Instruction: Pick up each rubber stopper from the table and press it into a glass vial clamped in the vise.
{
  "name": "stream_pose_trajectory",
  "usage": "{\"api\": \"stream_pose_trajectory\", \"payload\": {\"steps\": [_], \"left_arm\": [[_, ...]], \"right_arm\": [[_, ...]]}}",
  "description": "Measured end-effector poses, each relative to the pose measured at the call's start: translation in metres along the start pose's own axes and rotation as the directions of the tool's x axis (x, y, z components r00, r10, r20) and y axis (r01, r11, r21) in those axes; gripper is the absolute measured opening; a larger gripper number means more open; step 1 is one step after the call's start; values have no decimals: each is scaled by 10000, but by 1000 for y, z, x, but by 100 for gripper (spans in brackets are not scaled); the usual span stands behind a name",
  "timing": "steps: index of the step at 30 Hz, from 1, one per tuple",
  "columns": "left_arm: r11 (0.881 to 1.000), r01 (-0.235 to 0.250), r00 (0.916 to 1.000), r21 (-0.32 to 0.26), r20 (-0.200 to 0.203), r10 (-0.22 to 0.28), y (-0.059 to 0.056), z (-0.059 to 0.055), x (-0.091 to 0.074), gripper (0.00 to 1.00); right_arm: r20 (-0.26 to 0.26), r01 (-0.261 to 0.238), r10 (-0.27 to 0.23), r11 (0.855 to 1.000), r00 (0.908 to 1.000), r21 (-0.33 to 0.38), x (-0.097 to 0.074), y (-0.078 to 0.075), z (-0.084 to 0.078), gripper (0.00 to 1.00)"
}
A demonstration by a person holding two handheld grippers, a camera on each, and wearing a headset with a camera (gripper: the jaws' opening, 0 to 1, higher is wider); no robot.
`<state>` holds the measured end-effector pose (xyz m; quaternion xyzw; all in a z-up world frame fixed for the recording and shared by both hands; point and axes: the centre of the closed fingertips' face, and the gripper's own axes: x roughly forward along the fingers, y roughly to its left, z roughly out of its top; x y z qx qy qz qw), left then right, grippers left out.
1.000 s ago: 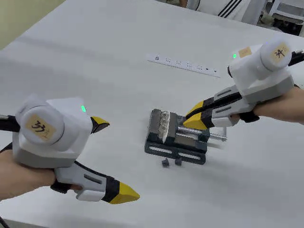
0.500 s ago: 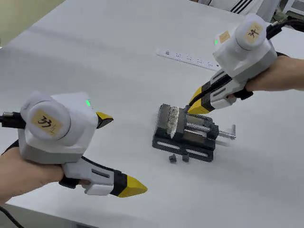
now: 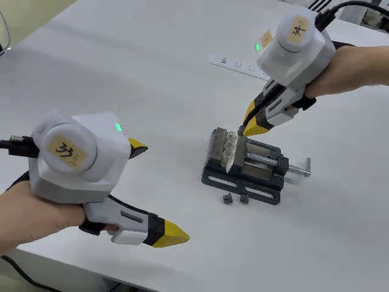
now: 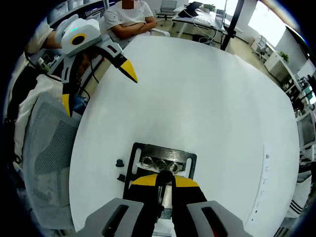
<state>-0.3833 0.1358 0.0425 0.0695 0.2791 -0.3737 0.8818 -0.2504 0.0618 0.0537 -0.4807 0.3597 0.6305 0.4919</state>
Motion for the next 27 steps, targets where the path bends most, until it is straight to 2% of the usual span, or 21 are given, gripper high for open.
{"api": "stream_pose_trajectory", "payload": {"steps": [3,5,13,22,27], "left_arm": [[10000,-10,10000,20,-16,10,1,-1,0,98],[10000,-17,10000,3,-38,17,1,-2,0,98],[9999,-30,10000,-133,-71,29,0,-4,0,97],[9996,-37,9999,-271,-103,34,1,-8,1,96],[9995,4,9999,-318,-151,-9,0,-10,2,95]], "right_arm": [[-319,-25,19,9998,9995,-196,3,-2,-1,4],[-407,-47,37,9997,9992,-244,7,-7,2,4],[-653,-231,207,9991,9976,-360,13,-11,6,4],[-1273,-364,281,9974,9915,-629,18,-10,-4,4],[-1244,-346,268,9975,9919,-614,20,-15,-3,4]]}}
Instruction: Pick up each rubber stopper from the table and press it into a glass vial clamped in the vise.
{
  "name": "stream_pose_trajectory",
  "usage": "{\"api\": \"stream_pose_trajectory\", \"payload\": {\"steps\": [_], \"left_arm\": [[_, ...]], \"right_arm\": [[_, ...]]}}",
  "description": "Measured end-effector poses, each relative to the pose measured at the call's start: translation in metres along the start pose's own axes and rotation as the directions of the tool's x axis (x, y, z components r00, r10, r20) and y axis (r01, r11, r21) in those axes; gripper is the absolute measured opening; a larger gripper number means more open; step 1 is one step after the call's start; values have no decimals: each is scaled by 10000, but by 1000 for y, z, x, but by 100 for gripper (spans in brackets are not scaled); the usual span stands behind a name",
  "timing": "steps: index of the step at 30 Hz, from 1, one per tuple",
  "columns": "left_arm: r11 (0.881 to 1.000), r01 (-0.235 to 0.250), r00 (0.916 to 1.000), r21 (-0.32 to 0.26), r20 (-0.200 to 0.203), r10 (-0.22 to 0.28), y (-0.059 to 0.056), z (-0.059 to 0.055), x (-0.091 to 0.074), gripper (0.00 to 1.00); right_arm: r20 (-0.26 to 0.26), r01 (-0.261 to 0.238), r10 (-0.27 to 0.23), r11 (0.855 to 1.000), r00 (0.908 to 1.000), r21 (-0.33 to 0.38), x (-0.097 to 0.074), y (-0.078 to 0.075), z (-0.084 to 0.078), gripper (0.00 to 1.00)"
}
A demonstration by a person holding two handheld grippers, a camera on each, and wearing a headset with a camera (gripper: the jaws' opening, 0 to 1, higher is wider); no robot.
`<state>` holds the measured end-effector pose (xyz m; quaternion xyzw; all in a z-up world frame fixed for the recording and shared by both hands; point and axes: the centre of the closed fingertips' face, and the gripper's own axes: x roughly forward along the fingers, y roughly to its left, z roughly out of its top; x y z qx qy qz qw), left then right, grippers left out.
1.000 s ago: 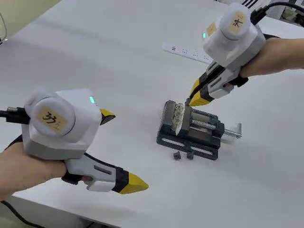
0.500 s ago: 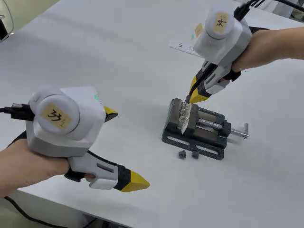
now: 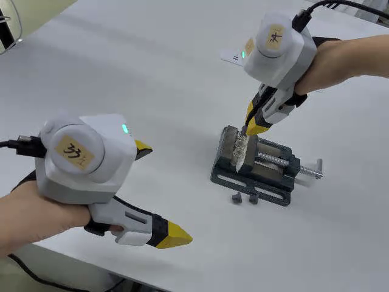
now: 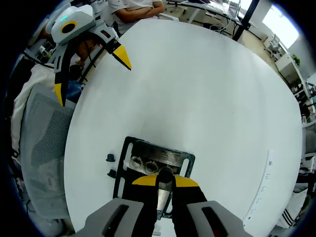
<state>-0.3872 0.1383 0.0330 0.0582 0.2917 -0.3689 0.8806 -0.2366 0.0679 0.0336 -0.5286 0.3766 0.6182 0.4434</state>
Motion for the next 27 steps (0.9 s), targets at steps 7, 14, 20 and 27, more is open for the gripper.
{"api": "stream_pose_trajectory", "payload": {"steps": [7,14,20,27], "left_arm": [[10000,-5,10000,-34,-4,5,1,-1,0,95],[10000,-22,10000,-40,-57,22,1,-1,0,95],[10000,-62,10000,-39,-32,62,2,1,0,95],[10000,-83,10000,-26,6,83,5,4,1,95]], "right_arm": [[-551,-34,13,9993,9985,-379,0,4,3,4],[-1113,-50,51,10000,9938,9,0,4,1,4],[-928,-1,91,9953,9956,971,1,-2,0,4],[-874,44,138,9788,9961,2048,2,-2,1,3]]}}
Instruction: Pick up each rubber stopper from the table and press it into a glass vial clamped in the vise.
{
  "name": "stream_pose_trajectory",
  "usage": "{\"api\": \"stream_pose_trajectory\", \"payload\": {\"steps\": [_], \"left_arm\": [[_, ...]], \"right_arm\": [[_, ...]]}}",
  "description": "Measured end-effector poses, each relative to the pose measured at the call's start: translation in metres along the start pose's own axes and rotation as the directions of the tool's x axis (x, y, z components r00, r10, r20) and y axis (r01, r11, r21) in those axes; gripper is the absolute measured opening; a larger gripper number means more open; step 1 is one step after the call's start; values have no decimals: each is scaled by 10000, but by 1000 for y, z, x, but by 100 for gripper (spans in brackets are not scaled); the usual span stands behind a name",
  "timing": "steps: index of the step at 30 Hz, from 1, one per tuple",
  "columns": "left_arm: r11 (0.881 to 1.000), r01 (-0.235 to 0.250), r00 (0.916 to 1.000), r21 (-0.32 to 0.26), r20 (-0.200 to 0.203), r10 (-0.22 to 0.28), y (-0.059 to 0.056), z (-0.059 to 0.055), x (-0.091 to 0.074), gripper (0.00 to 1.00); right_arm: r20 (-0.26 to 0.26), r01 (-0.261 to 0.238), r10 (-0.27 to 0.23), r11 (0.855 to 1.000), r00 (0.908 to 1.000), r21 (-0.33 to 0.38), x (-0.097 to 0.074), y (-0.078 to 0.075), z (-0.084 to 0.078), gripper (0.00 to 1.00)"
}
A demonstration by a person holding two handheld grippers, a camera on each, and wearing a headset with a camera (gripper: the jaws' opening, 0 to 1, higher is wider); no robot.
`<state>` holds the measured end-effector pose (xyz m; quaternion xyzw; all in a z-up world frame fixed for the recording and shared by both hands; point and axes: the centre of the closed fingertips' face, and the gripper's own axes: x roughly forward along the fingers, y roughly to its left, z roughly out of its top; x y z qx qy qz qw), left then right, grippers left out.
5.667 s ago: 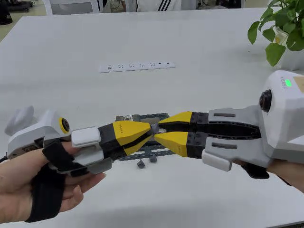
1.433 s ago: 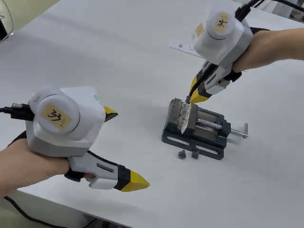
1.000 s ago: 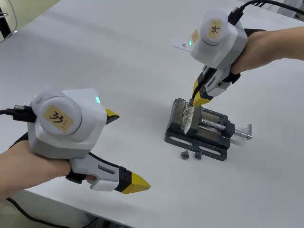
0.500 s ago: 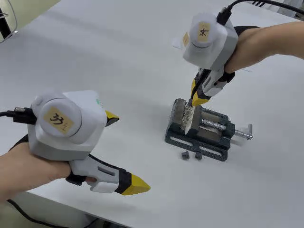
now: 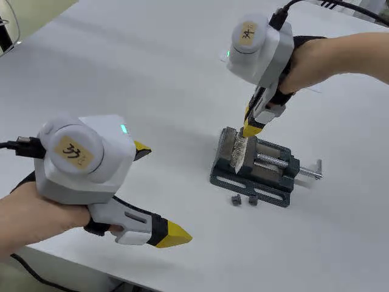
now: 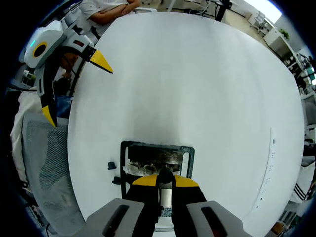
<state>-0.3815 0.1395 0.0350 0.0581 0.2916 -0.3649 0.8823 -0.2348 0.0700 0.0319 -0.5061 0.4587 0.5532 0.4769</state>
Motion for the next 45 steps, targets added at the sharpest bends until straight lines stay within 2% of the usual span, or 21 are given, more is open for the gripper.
{"api": "stream_pose_trajectory", "payload": {"steps": [3,6,7,11,12,13,15,19,20,21,23,32,43,45], "left_arm": [[10000,11,10000,7,-11,-11,0,0,0,94],[10000,21,10000,-5,2,-21,1,0,0,94],[10000,7,10000,-2,-4,-7,1,-1,0,95],[10000,-13,10000,-16,-28,13,2,-2,0,94],[10000,-8,10000,-33,-32,8,2,-2,0,94],[10000,-10,10000,-26,-24,10,2,-2,-1,94],[10000,-8,10000,-43,-38,8,2,-3,0,94],[10000,41,10000,-39,-74,-42,1,-3,2,94],[10000,52,10000,-38,-70,-52,1,-3,2,94],[10000,41,10000,-60,-50,-41,1,-2,2,94],[9999,70,10000,-82,-45,-70,0,-2,3,93],[9999,66,9999,-150,-81,-67,2,-4,4,93],[9998,160,9998,-143,-125,-161,0,-4,7,93],[9998,147,9998,-157,-120,-149,0,-4,7,93]], "right_arm": [[-27,-11,12,9994,10000,357,1,-7,2,3],[-121,-39,51,9951,9999,985,2,-5,2,3],[-147,-35,50,9950,9999,1002,3,-6,3,3],[-423,56,21,9835,9991,1811,4,-5,3,3],[-460,72,11,9836,9989,1801,3,-5,2,3],[-534,107,11,9754,9986,2203,2,-3,1,4],[-571,219,-78,9679,9983,2504,2,-1,1,4],[-594,308,-189,9780,9981,2065,1,1,1,5],[-556,315,-224,9853,9982,1678,1,-1,2,5],[-501,405,-326,9853,9982,1659,4,-5,2,5],[-364,510,-475,9932,9982,1048,6,-8,2,5],[57,425,-433,9935,9990,1056,6,-12,3,5],[401,579,-591,9979,9974,306,5,-8,3,5],[487,596,-596,9982,9970,-4,5,-7,2,6]]}}
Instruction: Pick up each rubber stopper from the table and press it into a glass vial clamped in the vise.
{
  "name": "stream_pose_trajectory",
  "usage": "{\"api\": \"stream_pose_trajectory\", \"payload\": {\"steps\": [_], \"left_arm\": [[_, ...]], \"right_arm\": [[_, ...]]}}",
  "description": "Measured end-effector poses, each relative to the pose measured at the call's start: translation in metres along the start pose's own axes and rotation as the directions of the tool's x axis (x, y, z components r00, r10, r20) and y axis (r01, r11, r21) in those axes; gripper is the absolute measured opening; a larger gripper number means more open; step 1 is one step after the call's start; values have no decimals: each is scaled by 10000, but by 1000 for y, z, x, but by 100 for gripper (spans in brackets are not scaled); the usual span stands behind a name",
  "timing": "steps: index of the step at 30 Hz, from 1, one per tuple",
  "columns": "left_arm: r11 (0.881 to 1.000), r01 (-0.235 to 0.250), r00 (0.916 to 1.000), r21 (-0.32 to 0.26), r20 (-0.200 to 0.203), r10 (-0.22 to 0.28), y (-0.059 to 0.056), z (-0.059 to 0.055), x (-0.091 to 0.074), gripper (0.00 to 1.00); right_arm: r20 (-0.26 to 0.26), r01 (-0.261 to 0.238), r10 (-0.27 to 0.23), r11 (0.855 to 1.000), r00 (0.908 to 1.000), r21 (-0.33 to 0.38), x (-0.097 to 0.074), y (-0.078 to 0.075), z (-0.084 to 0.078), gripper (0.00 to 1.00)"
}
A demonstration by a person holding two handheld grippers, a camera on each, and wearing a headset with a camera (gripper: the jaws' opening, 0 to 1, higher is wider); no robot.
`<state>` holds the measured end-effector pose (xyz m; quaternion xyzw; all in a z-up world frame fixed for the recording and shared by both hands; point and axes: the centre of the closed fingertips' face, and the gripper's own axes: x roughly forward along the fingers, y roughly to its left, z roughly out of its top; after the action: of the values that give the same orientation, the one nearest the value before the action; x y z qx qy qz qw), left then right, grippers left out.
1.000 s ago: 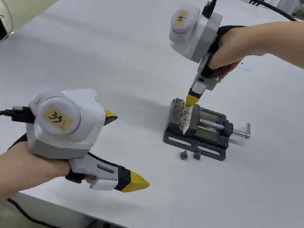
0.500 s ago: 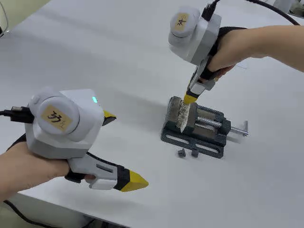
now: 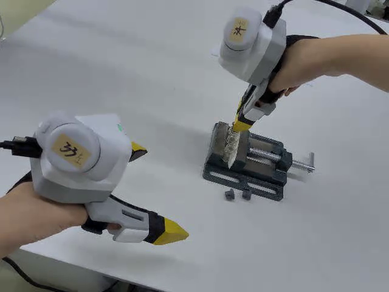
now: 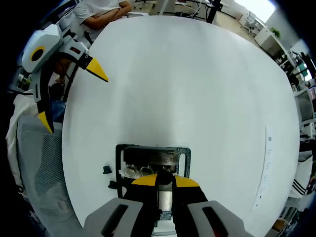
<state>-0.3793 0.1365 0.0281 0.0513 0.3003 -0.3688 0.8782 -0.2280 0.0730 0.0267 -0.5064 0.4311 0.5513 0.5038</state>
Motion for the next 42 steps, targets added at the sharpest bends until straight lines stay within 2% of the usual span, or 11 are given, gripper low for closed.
{"api": "stream_pose_trajectory", "payload": {"steps": [20,23,25,28,30,32,34,38,42], "left_arm": [[10000,-6,10000,-34,-80,5,0,-4,-1,92],[10000,-5,10000,-42,-92,4,0,-4,-1,92],[10000,-3,9999,-61,-105,2,0,-5,-1,92],[10000,-19,9999,-85,-125,18,1,-6,-2,92],[9999,-49,9999,-103,-119,47,2,-7,-3,92],[9999,-53,9999,-138,-139,51,2,-7,-3,92],[9998,-80,9999,-164,-147,77,2,-8,-3,92],[9997,-82,9998,-230,-169,78,2,-9,-2,92],[9995,-86,9998,-300,-159,81,2,-8,-1,92]], "right_arm": [[160,-91,103,9975,9998,-702,-4,3,-1,11],[349,-372,395,9971,9986,-663,-6,4,1,14],[512,-979,1013,9930,9935,-658,-8,11,0,16],[647,-1111,1154,9916,9912,-670,-10,2,-3,17],[791,-1386,1426,9889,9866,-539,-14,2,-4,17],[897,-1756,1802,9828,9795,-568,-16,3,-7,20],[994,-2141,2207,9741,9703,-733,-18,8,-7,19],[1073,-2283,2358,9705,9659,-777,-19,5,-9,17],[1367,-2646,2726,9615,9524,-741,-18,1,-4,17]]}}
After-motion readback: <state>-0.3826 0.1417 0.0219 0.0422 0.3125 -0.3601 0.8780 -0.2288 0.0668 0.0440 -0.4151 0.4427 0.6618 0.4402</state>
